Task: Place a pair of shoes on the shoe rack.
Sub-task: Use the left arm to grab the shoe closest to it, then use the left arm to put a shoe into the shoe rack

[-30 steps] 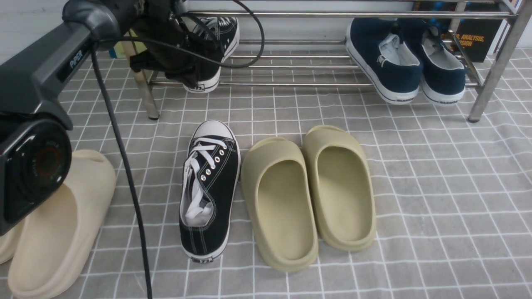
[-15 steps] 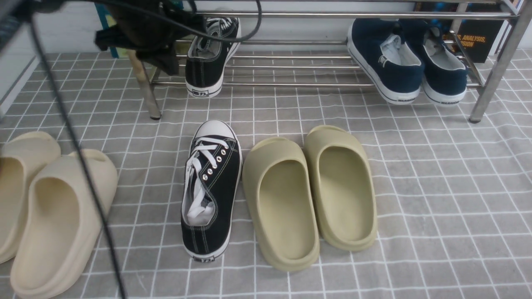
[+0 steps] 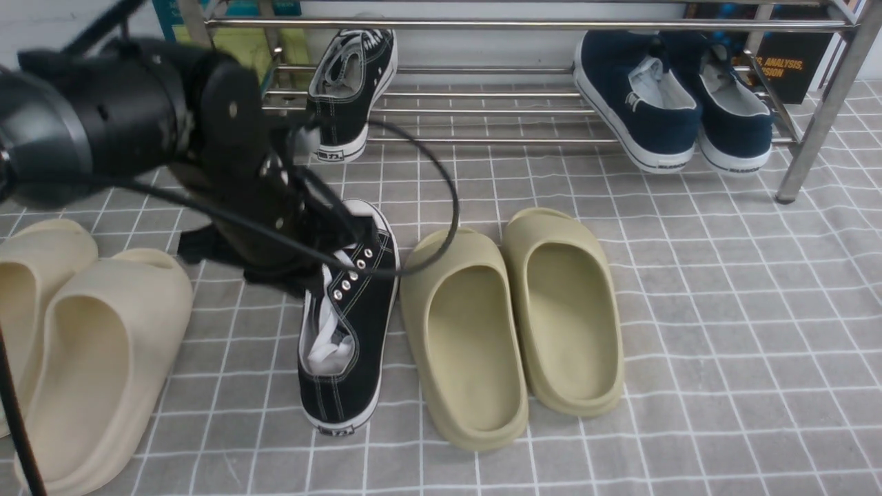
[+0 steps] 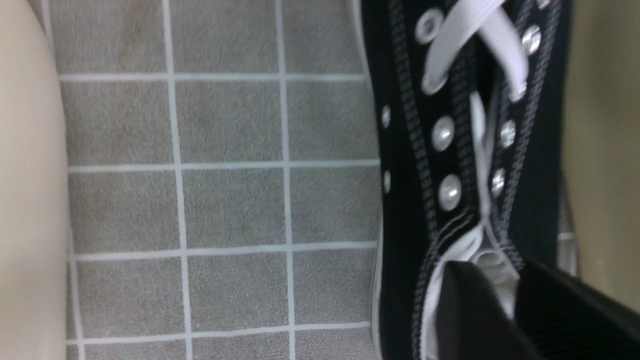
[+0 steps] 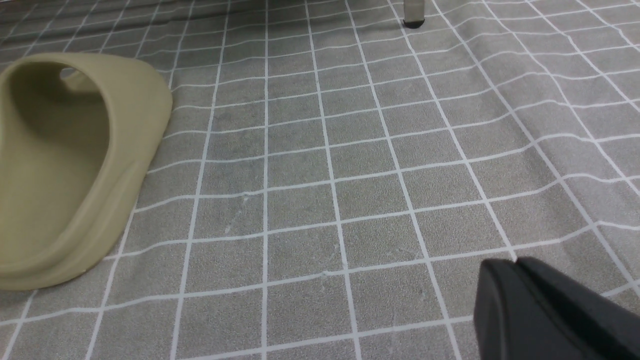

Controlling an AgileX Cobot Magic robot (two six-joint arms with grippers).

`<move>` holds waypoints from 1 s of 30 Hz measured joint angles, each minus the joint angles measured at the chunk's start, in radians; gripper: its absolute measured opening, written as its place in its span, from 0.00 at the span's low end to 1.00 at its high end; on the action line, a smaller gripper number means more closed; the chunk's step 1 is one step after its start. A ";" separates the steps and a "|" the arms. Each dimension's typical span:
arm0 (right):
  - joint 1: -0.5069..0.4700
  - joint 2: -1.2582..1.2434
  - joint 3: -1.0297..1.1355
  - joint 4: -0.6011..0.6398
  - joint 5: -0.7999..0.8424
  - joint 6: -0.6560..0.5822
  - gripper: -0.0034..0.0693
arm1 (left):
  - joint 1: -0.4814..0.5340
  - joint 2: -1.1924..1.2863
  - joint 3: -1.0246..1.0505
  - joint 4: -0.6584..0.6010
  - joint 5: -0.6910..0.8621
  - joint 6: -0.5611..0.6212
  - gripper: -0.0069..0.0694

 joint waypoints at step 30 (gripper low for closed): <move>0.000 0.000 0.000 0.000 0.000 0.000 0.17 | 0.000 -0.018 -0.246 -0.048 0.182 0.120 0.07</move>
